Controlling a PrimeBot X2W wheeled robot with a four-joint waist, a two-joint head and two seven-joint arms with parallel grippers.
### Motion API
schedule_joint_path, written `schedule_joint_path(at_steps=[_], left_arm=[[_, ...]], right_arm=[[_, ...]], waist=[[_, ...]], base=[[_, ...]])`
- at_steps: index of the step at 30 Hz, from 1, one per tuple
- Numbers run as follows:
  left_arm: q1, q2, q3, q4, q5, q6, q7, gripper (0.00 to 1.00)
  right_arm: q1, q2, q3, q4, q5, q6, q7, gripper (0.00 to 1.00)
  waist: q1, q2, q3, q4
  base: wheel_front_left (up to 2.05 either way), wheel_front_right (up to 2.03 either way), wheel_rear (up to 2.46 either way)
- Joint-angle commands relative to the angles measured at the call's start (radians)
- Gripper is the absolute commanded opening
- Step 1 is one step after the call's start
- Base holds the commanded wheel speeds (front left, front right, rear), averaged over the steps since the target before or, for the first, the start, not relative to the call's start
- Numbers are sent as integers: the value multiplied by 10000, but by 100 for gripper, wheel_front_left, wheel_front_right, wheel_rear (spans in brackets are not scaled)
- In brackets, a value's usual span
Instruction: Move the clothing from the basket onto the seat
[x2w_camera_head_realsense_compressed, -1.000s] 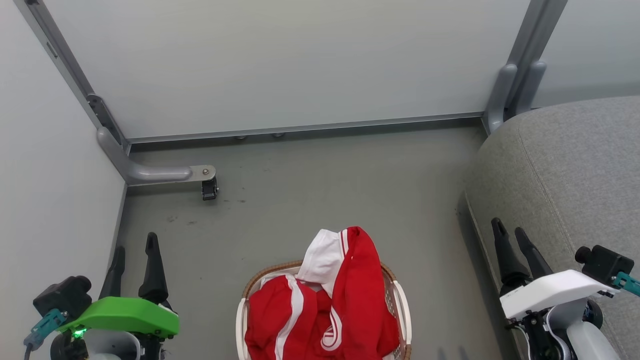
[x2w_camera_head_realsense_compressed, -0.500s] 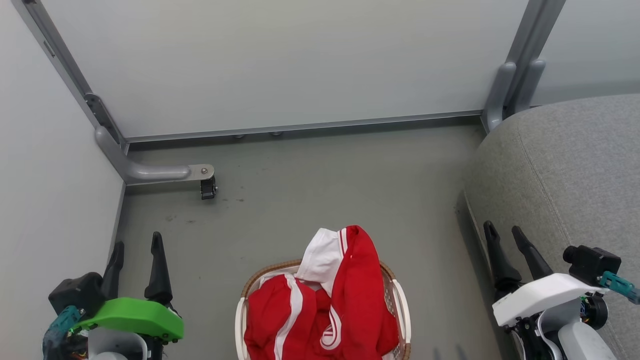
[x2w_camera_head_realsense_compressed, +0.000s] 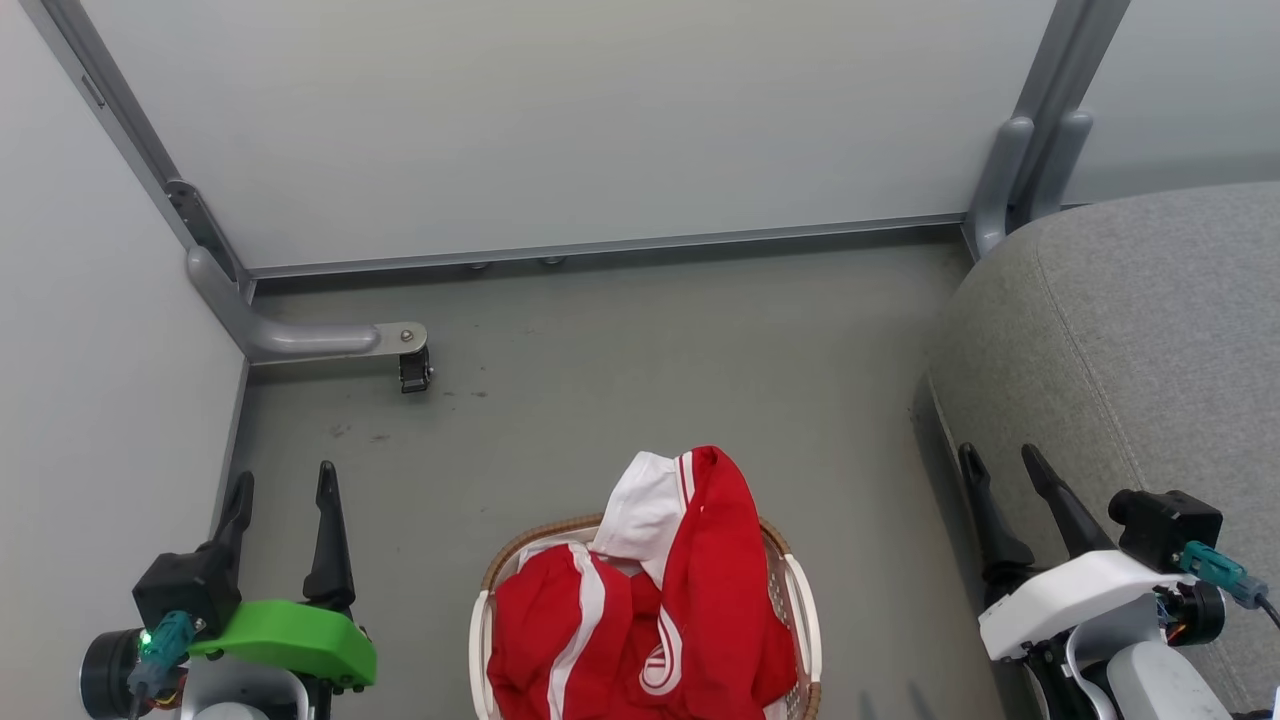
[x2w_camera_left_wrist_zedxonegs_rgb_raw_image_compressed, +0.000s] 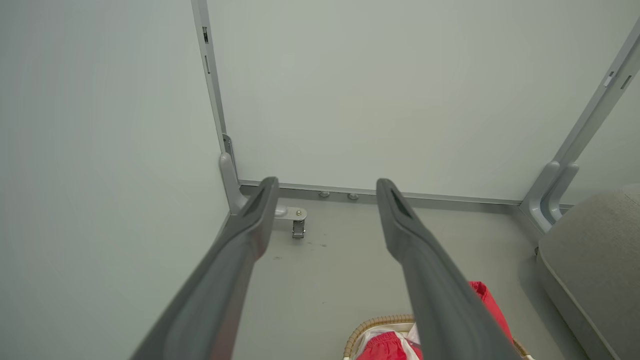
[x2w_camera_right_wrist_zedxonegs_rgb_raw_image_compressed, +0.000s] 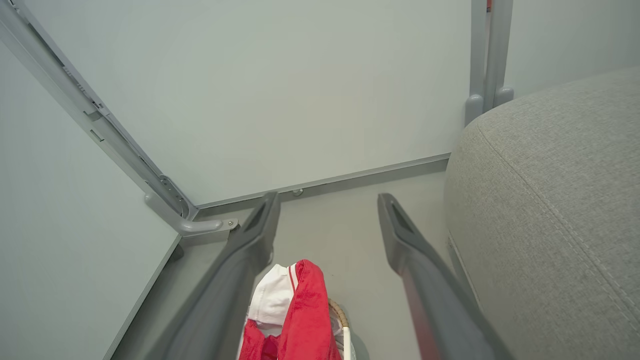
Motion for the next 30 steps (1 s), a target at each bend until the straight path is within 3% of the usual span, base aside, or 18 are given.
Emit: schedule_joint_path(at_steps=[1, 19, 30], left_arm=[[75, 123, -19, -77, 251, 56, -119, 100], [63, 141, -169, -104, 1777, 81, -472, 100], [-403, -89, -417, 24, 2584, -128, -676, 100]], right_arm=[[-169, -74, 21, -21, -265, 3, -115, 100], [-240, -127, 161, 24, -1598, 3, -489, 100], [-680, -143, 284, -251, -2324, 2, -686, 100]], waist=[[0, 0, 6, 1], [0, 0, 234, -75], [0, 0, 1235, -323]], base=[[0, 0, 0], [0, 0, 0], [0, 0, 0]])
